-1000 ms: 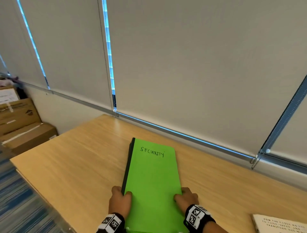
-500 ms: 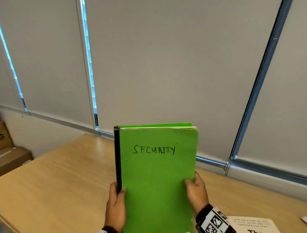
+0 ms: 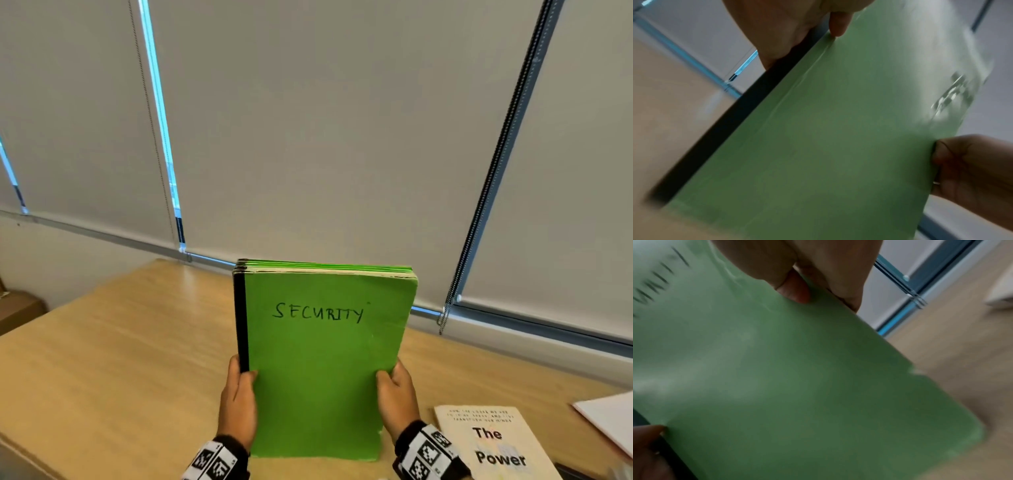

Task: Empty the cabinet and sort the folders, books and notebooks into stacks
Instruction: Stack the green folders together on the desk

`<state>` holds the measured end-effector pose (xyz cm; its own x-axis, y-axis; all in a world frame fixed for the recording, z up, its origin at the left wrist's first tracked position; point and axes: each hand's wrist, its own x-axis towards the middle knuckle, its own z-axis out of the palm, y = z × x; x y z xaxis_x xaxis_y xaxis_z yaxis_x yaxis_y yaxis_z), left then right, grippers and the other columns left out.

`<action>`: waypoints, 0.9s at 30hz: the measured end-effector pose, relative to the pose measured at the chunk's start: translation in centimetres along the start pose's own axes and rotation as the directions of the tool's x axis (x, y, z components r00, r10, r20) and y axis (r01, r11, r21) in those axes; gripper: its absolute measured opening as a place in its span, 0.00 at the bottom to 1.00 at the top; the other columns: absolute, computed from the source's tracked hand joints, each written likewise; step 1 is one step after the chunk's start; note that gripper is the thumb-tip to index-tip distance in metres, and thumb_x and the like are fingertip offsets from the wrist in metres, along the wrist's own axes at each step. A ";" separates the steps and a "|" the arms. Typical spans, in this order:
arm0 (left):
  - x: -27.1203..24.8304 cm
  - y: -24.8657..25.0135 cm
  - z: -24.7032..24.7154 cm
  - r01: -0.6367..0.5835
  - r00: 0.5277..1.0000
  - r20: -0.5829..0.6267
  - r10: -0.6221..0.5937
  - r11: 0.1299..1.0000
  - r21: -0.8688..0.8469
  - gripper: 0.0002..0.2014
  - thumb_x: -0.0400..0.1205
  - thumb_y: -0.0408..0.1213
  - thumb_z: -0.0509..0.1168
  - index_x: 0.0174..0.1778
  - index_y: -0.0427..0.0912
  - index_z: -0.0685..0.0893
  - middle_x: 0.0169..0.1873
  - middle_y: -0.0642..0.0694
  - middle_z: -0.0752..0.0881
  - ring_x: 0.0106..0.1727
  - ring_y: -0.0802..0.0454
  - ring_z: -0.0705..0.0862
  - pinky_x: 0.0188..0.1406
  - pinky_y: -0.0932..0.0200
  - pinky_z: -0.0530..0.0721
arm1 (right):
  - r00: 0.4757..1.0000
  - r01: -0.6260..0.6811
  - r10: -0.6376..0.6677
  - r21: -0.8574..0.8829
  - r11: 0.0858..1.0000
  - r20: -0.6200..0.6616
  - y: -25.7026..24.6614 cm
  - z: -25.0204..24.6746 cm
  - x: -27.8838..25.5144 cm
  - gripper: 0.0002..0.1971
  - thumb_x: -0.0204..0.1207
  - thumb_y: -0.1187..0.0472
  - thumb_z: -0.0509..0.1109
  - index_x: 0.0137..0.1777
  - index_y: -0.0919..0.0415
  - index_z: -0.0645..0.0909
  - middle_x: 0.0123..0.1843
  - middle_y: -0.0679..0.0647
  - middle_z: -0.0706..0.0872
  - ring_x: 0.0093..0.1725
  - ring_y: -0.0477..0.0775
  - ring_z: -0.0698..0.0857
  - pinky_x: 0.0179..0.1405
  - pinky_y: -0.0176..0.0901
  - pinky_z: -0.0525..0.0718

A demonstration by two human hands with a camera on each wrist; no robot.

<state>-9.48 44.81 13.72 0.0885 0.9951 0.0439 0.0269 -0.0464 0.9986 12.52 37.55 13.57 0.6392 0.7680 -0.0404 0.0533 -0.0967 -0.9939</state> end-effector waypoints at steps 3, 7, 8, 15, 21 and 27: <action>-0.7 -1.9 0.1 0.104 0.994 -0.023 -0.103 0.995 0.006 0.17 0.85 0.36 0.52 0.70 0.48 0.74 0.64 0.44 0.82 0.63 0.44 0.80 0.67 0.48 0.77 | 0.998 -0.062 0.063 -0.072 0.995 0.005 5.4 0.3 1.5 0.16 0.73 0.64 0.59 0.51 0.46 0.84 0.49 0.51 0.91 0.52 0.60 0.88 0.60 0.66 0.83; -1.4 -3.4 0.0 0.185 0.982 -0.031 -0.184 0.983 0.022 0.32 0.73 0.48 0.51 0.76 0.50 0.70 0.68 0.43 0.81 0.66 0.41 0.79 0.72 0.40 0.75 | 0.997 -0.079 0.078 -0.114 0.990 -0.014 6.6 0.6 1.1 0.18 0.69 0.61 0.58 0.49 0.40 0.83 0.54 0.48 0.90 0.56 0.57 0.87 0.63 0.60 0.83; -1.5 -3.2 0.0 0.180 0.983 -0.035 -0.179 0.983 0.028 0.31 0.73 0.48 0.50 0.75 0.52 0.71 0.67 0.44 0.82 0.64 0.42 0.80 0.71 0.40 0.76 | 0.998 -0.067 0.065 -0.126 0.990 -0.022 5.2 0.5 0.2 0.17 0.72 0.64 0.58 0.49 0.43 0.82 0.54 0.50 0.89 0.57 0.59 0.86 0.63 0.59 0.83; -5.0 -1.6 2.6 0.079 0.996 -0.034 -0.080 0.997 -0.024 0.29 0.74 0.46 0.50 0.74 0.52 0.73 0.67 0.49 0.81 0.67 0.46 0.78 0.72 0.45 0.75 | 0.988 -0.001 -0.024 -0.163 0.987 -0.153 0.7 -4.5 -4.2 0.22 0.69 0.63 0.56 0.59 0.49 0.83 0.54 0.47 0.89 0.54 0.54 0.86 0.60 0.52 0.84; -9.9 -2.8 3.6 0.068 0.997 -0.042 -0.068 0.998 0.004 0.28 0.74 0.42 0.51 0.72 0.47 0.76 0.63 0.49 0.83 0.64 0.47 0.79 0.68 0.47 0.76 | 0.986 -0.038 0.014 -0.136 0.990 -0.169 3.7 -8.0 -9.2 0.23 0.70 0.66 0.56 0.62 0.54 0.82 0.55 0.49 0.88 0.55 0.51 0.86 0.59 0.47 0.83; -12.5 -4.0 4.5 0.095 0.995 -0.048 -0.090 0.988 0.120 0.28 0.75 0.43 0.51 0.72 0.46 0.76 0.67 0.44 0.82 0.67 0.43 0.78 0.72 0.39 0.74 | 0.996 -0.059 0.047 -0.155 0.986 -0.079 6.4 -10.3 -11.8 0.19 0.77 0.73 0.58 0.64 0.58 0.78 0.49 0.48 0.84 0.47 0.50 0.85 0.52 0.41 0.84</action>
<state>-6.20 32.16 9.02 0.0383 0.9983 -0.0446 0.1548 0.0382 0.9872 13.19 21.31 8.74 0.6998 0.7100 -0.0788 0.1340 -0.2388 -0.9618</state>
